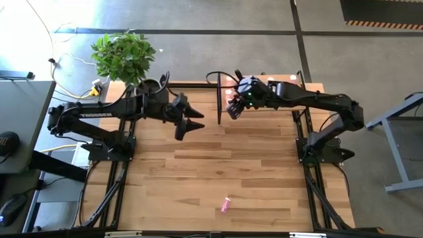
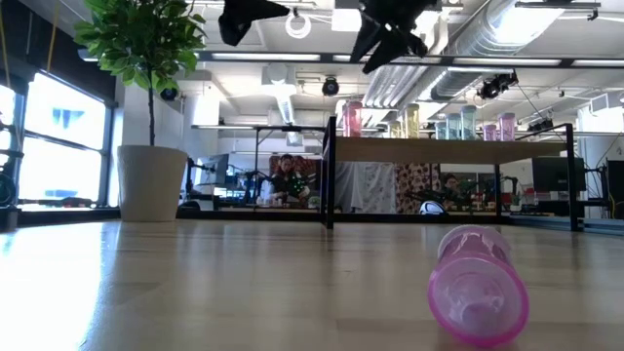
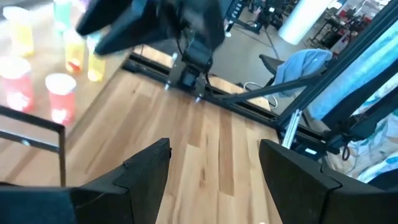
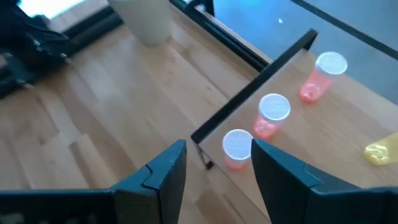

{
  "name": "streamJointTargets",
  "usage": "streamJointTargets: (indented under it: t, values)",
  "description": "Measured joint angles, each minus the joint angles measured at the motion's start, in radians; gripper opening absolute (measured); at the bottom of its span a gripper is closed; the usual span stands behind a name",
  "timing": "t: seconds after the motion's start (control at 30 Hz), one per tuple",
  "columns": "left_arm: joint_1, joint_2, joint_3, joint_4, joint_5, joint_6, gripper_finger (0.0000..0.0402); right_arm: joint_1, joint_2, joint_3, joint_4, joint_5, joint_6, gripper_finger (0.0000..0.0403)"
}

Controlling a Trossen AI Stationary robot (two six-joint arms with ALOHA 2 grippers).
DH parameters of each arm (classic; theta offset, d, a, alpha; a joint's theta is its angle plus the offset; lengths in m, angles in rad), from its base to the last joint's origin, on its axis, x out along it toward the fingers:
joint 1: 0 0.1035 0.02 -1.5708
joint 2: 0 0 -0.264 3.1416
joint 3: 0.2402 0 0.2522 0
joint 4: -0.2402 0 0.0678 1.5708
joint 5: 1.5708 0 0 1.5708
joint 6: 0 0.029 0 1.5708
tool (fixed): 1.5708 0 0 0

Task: Pick and place medicine bottles onto shelf by color
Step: Put the purple pill bottle on the shelf aligned with the other purple pill bottles

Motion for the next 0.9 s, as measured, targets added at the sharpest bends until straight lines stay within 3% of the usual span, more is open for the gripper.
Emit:
streamJointTargets:
  t: [0.27,0.63,0.9]
  values:
    - [-0.144,0.000,0.000,0.015,-0.117,-0.082,0.0236,0.069,-0.100,0.000,0.043,0.002,0.000,0.0172]
    - [-0.374,0.002,0.007,0.020,-0.433,-0.258,0.0236,0.193,-0.214,0.000,0.096,0.021,-0.090,0.0172]
    - [-0.479,0.022,0.149,0.016,-0.589,-0.267,0.0236,0.241,-0.251,0.000,0.023,0.021,-0.098,0.0172]
